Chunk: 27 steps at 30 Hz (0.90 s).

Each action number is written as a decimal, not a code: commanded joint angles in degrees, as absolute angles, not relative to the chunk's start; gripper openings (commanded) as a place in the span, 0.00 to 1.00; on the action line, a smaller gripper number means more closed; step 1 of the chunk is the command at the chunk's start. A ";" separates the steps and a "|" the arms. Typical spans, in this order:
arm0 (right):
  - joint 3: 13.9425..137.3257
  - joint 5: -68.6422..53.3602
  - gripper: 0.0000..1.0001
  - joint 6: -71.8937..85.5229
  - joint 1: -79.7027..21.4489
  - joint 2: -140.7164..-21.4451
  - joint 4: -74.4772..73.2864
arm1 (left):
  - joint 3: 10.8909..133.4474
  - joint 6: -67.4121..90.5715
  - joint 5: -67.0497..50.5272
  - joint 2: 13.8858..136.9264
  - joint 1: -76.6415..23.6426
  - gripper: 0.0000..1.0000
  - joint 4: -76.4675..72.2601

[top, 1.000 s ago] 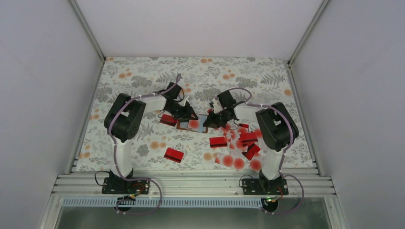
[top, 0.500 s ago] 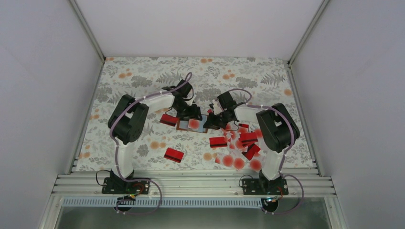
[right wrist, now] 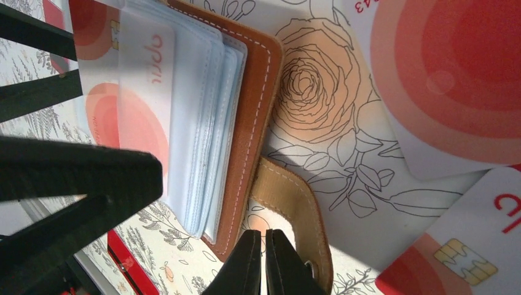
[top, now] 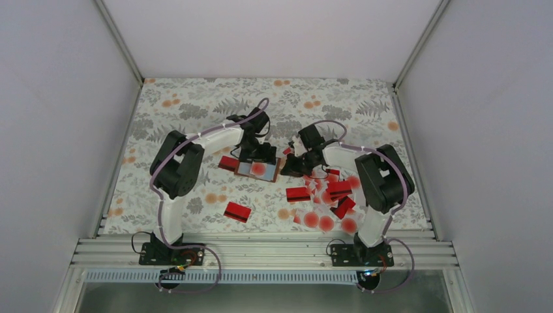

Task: Put the credit cards into the card holder

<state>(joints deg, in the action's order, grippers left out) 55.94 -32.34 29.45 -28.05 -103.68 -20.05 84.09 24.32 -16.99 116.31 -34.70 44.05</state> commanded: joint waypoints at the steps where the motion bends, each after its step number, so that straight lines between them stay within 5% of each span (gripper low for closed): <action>1: 55.67 -31.08 0.04 28.86 -28.21 -101.95 -20.96 | 86.71 23.40 -13.36 117.21 -36.04 0.92 47.90; 9: 55.64 -36.74 0.04 30.28 -28.21 -102.97 -17.58 | 88.92 23.30 -9.64 117.57 -37.07 1.00 51.28; 21: 57.85 -38.87 0.04 30.83 -28.10 -107.29 -15.85 | 88.49 23.99 -10.79 117.55 -37.33 0.78 50.41; 27: 58.17 -39.20 0.04 30.59 -27.99 -108.44 -15.47 | 88.37 23.90 -10.83 118.53 -37.27 0.76 50.42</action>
<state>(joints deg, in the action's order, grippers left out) 56.60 -38.26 30.59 -28.05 -107.33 -16.93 87.66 23.75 -10.74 117.21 -37.04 50.22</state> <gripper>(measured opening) 0.041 0.760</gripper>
